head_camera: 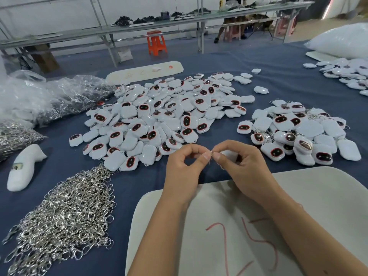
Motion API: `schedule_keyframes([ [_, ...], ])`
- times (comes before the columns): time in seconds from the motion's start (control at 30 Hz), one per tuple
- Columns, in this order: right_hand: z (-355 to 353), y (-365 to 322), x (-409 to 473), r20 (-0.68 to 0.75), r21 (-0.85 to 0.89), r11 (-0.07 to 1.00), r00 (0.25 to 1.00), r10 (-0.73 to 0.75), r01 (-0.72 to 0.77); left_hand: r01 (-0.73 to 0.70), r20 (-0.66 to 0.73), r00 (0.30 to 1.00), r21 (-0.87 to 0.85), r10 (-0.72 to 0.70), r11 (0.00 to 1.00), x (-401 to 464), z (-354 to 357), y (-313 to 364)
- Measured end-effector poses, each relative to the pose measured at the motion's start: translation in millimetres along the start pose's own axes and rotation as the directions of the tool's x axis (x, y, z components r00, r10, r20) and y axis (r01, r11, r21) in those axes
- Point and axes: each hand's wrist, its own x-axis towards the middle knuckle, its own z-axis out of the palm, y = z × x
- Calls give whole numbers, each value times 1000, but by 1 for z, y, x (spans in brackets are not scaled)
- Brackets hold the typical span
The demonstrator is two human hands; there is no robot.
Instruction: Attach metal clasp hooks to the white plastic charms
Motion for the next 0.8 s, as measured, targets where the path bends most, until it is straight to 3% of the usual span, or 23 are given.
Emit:
schedule_keyframes([
  [0.17,-2,-2,0,-5,-194,970,989,-149,145,-19,37,999,67,16,998,0,-3,-1],
  [0.8,-4,-2,3,52,-206,964,985,-162,169,-10,137,991,96,-3,995,-1,-10,4],
])
